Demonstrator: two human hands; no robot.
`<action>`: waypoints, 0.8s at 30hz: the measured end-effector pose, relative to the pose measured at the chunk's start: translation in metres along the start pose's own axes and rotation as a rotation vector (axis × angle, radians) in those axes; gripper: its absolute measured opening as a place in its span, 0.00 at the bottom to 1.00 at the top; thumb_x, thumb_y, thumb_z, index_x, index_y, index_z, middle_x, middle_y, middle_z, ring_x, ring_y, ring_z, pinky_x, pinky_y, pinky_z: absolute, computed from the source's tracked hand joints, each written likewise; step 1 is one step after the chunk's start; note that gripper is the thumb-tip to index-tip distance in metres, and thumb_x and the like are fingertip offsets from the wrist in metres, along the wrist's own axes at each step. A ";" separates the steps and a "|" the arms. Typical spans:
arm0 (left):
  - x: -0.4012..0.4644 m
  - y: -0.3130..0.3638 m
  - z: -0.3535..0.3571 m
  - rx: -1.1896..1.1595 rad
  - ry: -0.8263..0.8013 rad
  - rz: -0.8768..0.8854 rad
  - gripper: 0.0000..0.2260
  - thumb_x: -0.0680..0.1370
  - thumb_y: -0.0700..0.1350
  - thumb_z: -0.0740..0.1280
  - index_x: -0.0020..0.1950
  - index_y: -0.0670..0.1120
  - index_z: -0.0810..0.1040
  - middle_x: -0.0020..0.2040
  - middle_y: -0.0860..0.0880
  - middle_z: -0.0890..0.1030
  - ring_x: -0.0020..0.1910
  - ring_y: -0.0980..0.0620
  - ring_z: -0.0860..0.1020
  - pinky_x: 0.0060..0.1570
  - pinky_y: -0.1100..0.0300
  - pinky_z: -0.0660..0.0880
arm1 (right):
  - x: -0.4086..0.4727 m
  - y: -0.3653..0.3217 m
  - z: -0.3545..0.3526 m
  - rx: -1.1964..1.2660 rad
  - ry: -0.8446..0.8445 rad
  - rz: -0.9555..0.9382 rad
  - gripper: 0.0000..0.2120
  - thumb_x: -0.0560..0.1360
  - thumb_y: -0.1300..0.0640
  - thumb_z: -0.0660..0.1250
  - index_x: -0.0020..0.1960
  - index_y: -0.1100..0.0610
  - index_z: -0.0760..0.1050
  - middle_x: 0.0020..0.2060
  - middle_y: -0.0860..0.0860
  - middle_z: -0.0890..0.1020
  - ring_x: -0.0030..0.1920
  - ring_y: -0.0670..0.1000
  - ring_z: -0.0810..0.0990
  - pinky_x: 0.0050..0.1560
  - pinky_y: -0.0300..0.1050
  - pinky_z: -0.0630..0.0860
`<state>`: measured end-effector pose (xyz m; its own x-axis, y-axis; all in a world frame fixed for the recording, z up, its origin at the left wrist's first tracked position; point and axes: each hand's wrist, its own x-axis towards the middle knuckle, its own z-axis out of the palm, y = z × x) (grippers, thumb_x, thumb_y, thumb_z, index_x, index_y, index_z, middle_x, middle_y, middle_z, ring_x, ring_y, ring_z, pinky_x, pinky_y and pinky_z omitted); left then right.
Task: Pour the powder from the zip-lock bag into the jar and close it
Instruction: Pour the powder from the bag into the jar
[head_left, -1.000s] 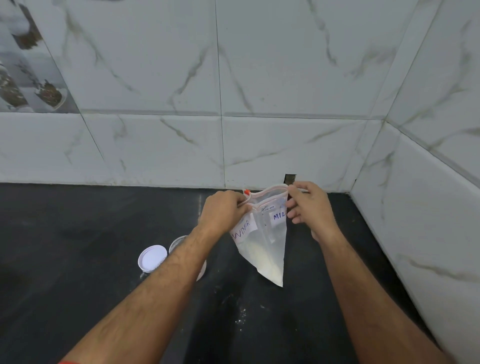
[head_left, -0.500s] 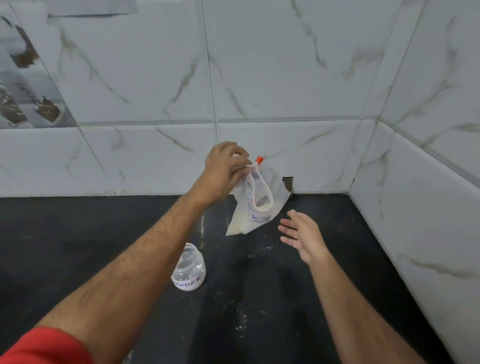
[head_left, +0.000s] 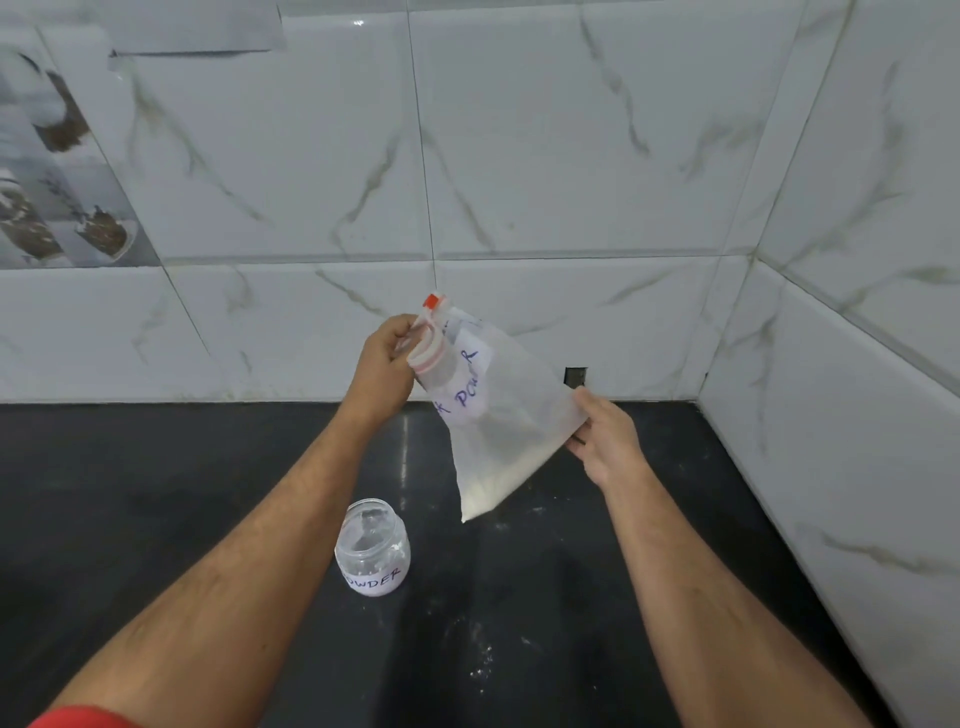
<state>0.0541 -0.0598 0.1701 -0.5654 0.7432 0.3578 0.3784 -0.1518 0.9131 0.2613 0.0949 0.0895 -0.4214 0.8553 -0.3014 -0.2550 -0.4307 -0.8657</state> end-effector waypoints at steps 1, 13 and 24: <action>-0.001 -0.004 -0.003 -0.018 0.011 -0.018 0.06 0.74 0.39 0.67 0.51 0.44 0.80 0.50 0.42 0.80 0.46 0.51 0.78 0.45 0.57 0.74 | -0.002 -0.003 0.000 -0.023 0.012 -0.030 0.07 0.81 0.56 0.68 0.53 0.58 0.80 0.55 0.56 0.86 0.53 0.55 0.85 0.48 0.51 0.81; -0.009 -0.024 -0.021 0.049 0.105 -0.075 0.09 0.73 0.46 0.71 0.50 0.44 0.80 0.44 0.48 0.83 0.42 0.52 0.80 0.43 0.58 0.77 | -0.025 -0.046 0.033 -0.311 -0.120 -0.358 0.09 0.80 0.57 0.69 0.44 0.56 0.85 0.40 0.51 0.88 0.43 0.49 0.86 0.44 0.41 0.81; -0.026 -0.021 -0.028 -0.086 0.133 -0.113 0.13 0.65 0.54 0.69 0.37 0.46 0.72 0.32 0.50 0.77 0.31 0.50 0.73 0.34 0.59 0.70 | -0.033 -0.063 0.042 -0.249 -0.096 -0.382 0.09 0.80 0.55 0.69 0.46 0.57 0.85 0.41 0.55 0.87 0.38 0.53 0.86 0.29 0.39 0.78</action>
<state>0.0400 -0.0947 0.1468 -0.6946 0.6671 0.2693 0.2463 -0.1312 0.9603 0.2548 0.0812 0.1705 -0.4194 0.9038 0.0856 -0.1958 0.0020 -0.9806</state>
